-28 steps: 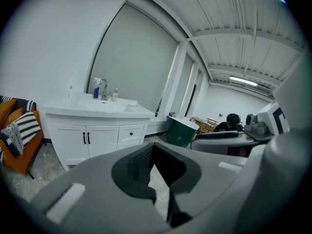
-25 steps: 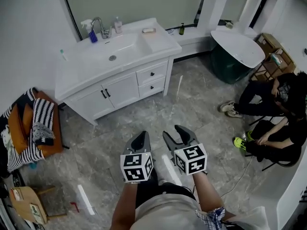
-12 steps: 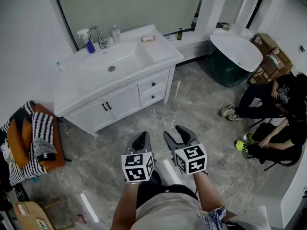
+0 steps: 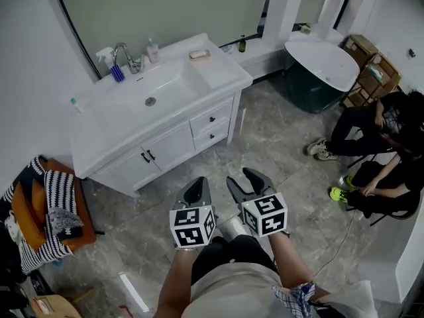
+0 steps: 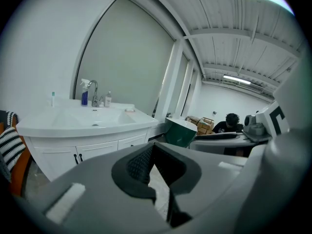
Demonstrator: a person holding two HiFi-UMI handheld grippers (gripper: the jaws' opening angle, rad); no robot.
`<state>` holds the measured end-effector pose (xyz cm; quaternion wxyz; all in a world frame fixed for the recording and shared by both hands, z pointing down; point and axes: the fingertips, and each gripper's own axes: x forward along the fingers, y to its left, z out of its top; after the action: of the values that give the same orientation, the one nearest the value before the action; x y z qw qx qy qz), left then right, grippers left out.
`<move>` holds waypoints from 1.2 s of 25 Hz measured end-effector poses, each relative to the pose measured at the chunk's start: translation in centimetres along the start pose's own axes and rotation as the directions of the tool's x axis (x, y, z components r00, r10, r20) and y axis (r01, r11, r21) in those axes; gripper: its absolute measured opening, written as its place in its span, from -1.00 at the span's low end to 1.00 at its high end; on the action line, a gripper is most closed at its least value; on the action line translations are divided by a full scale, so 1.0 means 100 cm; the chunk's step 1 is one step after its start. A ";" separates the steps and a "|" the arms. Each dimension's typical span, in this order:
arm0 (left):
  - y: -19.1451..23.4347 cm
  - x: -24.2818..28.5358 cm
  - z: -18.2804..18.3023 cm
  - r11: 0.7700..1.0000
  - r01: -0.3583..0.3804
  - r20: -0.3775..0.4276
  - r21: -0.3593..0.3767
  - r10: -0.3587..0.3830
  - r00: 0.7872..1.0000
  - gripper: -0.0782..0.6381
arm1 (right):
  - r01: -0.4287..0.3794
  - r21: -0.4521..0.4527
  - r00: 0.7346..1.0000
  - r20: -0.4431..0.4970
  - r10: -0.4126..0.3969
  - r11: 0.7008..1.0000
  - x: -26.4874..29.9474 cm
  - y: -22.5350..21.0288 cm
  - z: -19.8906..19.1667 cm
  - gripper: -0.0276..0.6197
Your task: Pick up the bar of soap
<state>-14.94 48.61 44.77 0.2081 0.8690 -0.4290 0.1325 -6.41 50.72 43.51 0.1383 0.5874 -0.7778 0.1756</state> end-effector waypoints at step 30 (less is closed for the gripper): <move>0.042 0.129 0.072 0.998 -0.062 -0.014 -0.028 0.061 0.998 -0.76 | -0.060 0.027 0.998 -0.026 0.061 0.998 0.119 -0.089 0.059 -0.28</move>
<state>-10.30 34.01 44.78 0.2194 0.8513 -0.4560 0.1385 -1.15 35.68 44.20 0.1358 0.5630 -0.7909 0.1978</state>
